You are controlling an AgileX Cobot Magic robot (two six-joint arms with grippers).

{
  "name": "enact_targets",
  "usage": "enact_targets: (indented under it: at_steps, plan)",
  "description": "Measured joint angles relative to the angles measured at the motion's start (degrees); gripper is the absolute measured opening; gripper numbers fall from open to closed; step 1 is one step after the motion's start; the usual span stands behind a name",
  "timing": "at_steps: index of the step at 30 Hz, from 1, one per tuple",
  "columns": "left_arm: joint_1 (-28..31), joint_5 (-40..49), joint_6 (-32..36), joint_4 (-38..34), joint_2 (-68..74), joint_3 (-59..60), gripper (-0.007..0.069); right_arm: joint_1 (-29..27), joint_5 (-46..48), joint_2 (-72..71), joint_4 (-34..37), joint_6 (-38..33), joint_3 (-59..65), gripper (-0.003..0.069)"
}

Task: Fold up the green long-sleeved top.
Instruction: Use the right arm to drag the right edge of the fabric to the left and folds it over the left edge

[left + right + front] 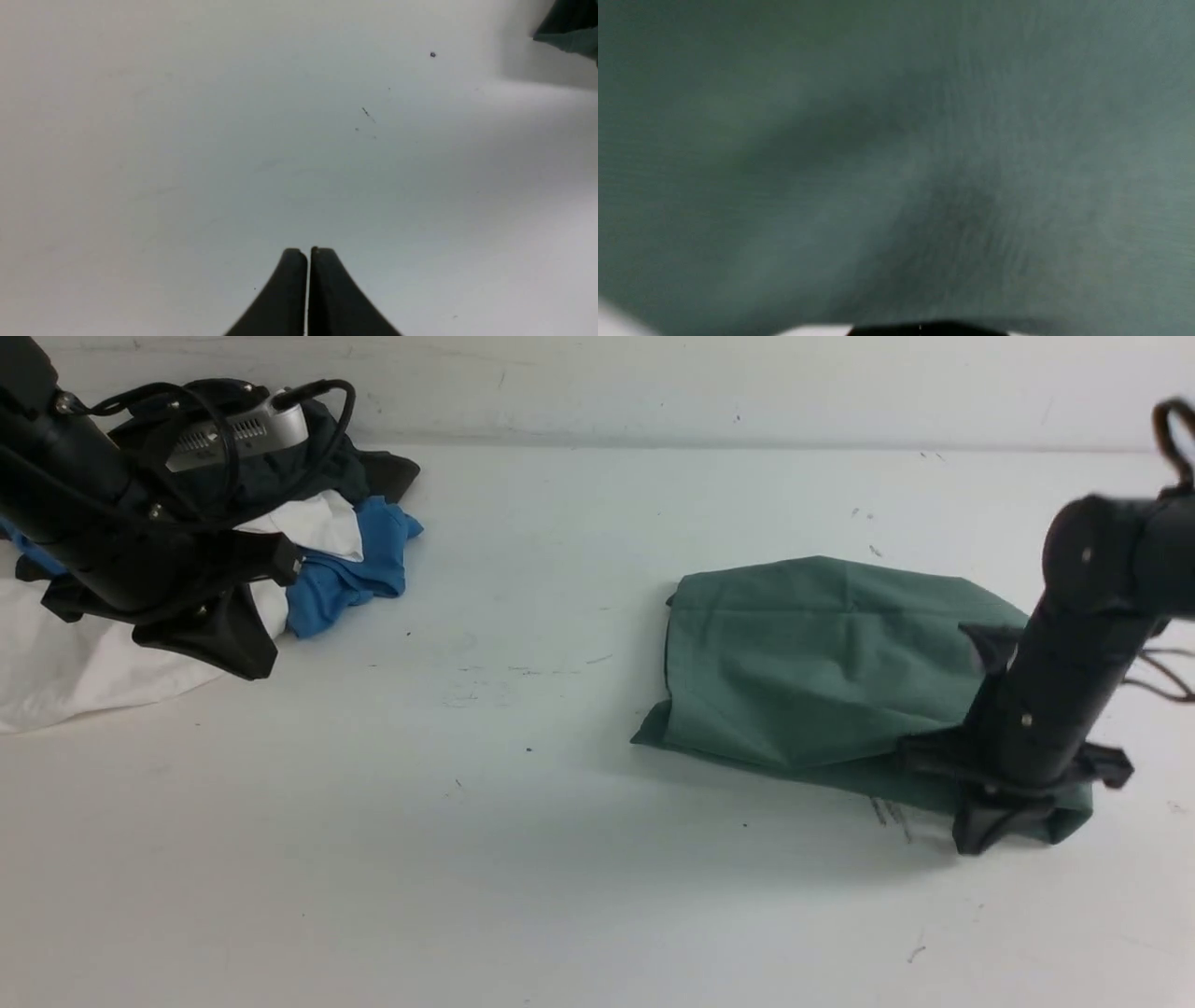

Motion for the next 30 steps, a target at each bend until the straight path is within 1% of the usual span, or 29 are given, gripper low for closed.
enact_targets:
  at_steps: [5, 7, 8, 10, 12, 13, 15, 17, 19, 20, 22, 25, 30]
  plan:
    - [0.00, 0.00, 0.00, 0.00, 0.00, 0.00, -0.0004, -0.38, 0.69, -4.16, -0.36, -0.39, 0.48, -0.0015]
    - [0.00, 0.00, 0.00, 0.00, 0.01, 0.00, -0.0004, -0.98, 3.79, -9.82, -0.44, -1.31, -0.68, -0.0015]
    - [0.00, 0.00, 0.00, 0.00, 0.01, 0.00, -0.0004, -1.04, 3.98, -9.82, -0.42, -1.38, -0.79, -0.0015]
    - [0.00, 0.00, 0.00, 0.00, 0.01, 0.00, -0.0004, -1.69, 5.39, -15.86, -0.93, -2.11, -2.81, -0.0015]
    - [0.00, 0.00, 0.00, 0.00, 0.01, 0.00, -0.0004, -2.06, 4.62, -18.48, -1.02, -2.03, -3.97, -0.0015]
    - [0.00, 0.00, 0.00, 0.00, 0.01, 0.00, -0.0004, -2.21, 2.75, -19.16, -1.02, -1.81, -4.52, -0.0015]
    - [0.00, 0.00, 0.00, -0.06, 0.01, 0.00, -0.0004, -2.32, -2.63, -18.86, -0.90, -1.44, -5.04, -0.0015]
    - [0.00, 0.00, 0.00, -0.06, 0.01, 0.00, -0.0004, -2.32, -8.70, -15.87, 0.60, -1.48, -5.22, -0.0015]
    - [0.00, 0.00, 0.00, -0.06, 0.06, 0.00, -0.0004, -1.89, -12.54, -12.34, 2.57, -2.39, -5.22, -0.0015]
    - [0.00, 0.00, 0.00, -0.11, 0.06, 0.00, -0.0004, -1.89, -12.54, -12.34, 2.57, -2.39, -5.22, -0.0015]
    - [0.00, 0.00, 0.00, -0.11, 0.06, 0.00, -0.0004, -0.34, -14.03, -5.87, 3.82, -4.52, -5.22, -0.0015]
    - [0.00, 0.00, 0.00, -0.18, 0.06, 0.00, -0.0004, 1.94, -12.01, -0.30, 3.96, -5.00, -5.09, -0.0015]
    - [0.00, 0.00, 0.00, -0.18, 0.06, 0.00, -0.0004, 3.97, -9.69, 0.83, 3.35, -4.52, -4.63, -0.0015]
